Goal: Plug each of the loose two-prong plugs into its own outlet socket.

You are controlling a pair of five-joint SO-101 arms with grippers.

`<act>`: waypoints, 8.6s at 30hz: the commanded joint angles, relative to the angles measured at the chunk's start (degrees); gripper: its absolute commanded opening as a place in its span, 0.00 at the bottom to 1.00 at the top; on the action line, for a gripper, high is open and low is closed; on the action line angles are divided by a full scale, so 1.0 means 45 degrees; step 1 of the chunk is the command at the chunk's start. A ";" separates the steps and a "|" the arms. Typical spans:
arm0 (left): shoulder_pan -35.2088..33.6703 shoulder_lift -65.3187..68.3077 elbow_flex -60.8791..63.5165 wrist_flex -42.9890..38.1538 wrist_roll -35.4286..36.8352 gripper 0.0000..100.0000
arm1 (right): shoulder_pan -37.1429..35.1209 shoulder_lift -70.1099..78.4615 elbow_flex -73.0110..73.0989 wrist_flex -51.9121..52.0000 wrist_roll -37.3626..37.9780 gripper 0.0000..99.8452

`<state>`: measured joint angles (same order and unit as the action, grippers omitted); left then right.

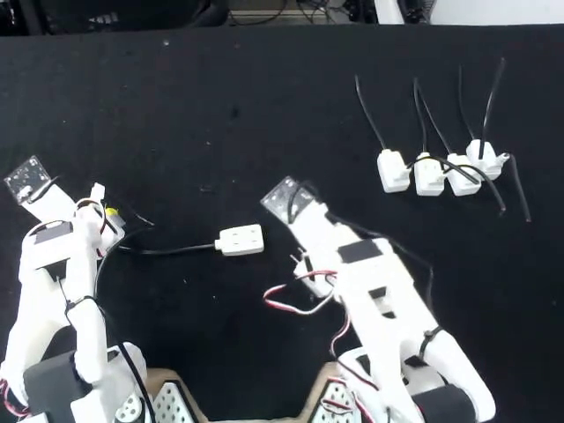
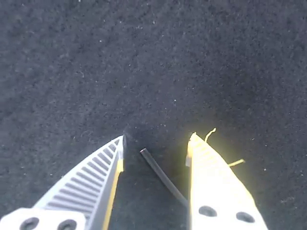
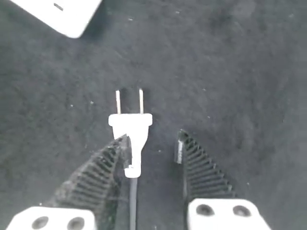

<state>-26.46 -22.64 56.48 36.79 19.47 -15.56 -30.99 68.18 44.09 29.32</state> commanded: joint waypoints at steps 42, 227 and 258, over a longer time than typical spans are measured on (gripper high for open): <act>-0.0107 -0.0274 -0.0107 -0.0117 -0.0098 0.21 | -0.0821 -0.0107 -0.0361 0.1934 -0.0020 0.01; 0.4659 -1.8110 0.8098 0.2989 -0.3673 0.21 | -0.2559 1.3763 -2.0659 1.2425 -0.8694 0.01; 0.3272 -1.8110 0.7805 0.2989 -0.3165 0.21 | -0.4376 1.3118 -2.0933 1.2054 -0.6466 0.32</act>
<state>-7.82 -103.69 93.32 51.56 3.12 -33.32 34.15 -25.27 97.54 -2.95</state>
